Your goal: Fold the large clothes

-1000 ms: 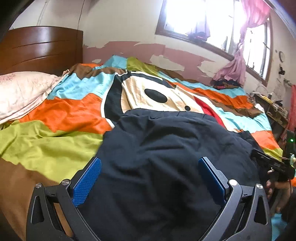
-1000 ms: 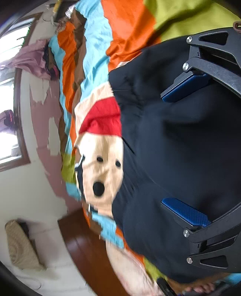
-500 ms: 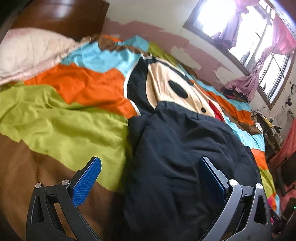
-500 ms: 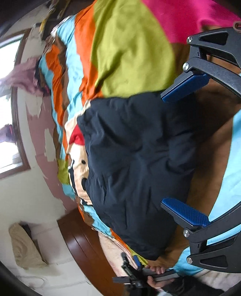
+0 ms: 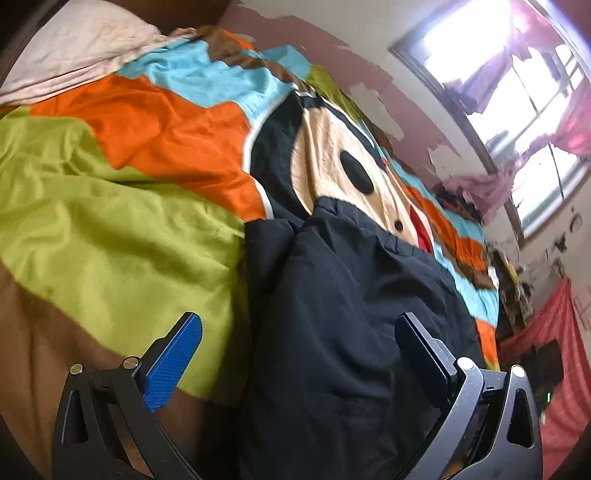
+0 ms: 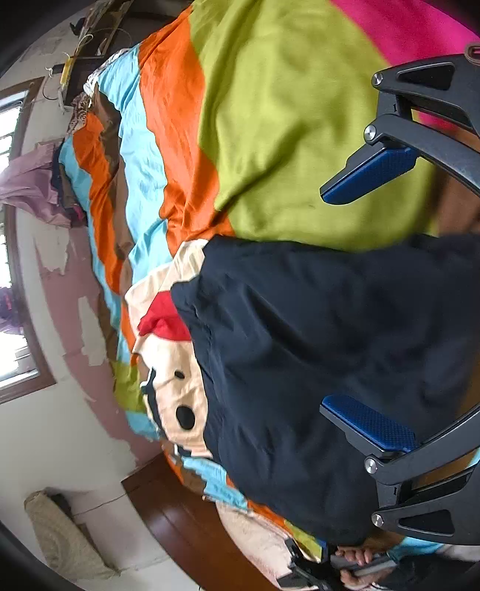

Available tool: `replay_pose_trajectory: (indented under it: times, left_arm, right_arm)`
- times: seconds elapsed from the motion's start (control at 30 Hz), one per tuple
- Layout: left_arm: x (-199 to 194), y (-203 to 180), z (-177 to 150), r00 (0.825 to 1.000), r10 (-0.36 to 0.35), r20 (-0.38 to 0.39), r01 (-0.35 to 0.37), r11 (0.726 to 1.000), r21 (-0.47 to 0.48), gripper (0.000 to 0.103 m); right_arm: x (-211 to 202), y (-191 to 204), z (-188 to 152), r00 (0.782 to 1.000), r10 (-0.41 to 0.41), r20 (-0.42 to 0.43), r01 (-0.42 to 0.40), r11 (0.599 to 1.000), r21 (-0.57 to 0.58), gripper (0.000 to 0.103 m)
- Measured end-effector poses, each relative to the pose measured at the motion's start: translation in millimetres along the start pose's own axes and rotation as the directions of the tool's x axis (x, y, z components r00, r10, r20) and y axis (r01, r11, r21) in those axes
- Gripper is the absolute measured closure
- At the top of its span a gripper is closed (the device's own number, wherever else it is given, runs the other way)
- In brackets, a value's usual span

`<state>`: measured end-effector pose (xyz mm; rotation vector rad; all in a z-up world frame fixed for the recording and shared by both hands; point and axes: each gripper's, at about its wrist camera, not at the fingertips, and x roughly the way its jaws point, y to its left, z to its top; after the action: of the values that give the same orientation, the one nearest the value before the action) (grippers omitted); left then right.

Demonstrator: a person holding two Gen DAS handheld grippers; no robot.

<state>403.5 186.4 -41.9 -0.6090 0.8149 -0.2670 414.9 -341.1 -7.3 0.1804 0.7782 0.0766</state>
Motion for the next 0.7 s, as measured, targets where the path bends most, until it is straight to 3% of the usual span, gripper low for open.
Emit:
replay_pose_trajectory:
  times: [0.13,0.27,0.43,0.57,0.7]
  left_arm:
    - [13,-6,5,0.999,0.003,-0.046,0.000,0.997,0.077,0.001]
    - [25,-5,8,0.997,0.032,-0.077,-0.021,0.990,0.137,0.001]
    - [42,18,12,0.992,0.013,-0.129,-0.007,0.999,0.046,0.001]
    - [57,26,16,0.987,0.006,-0.160,-0.004,1.000,0.015,0.001]
    - [71,21,15,0.981,-0.027,-0.191,0.033,0.999,0.028,0.001]
  right_arm:
    - [23,2,26,0.998,0.070,0.005,-0.069,0.993,-0.101,0.000]
    - [53,-3,40,0.994,0.100,-0.050,-0.105,0.989,-0.109,0.000]
    - [92,-10,39,0.991,0.053,-0.126,-0.069,0.990,-0.126,0.000]
    - [113,-23,29,0.972,0.155,-0.178,-0.169,0.983,-0.065,0.000]
    - [113,-39,22,0.956,0.254,-0.146,-0.258,0.966,-0.005,0.000]
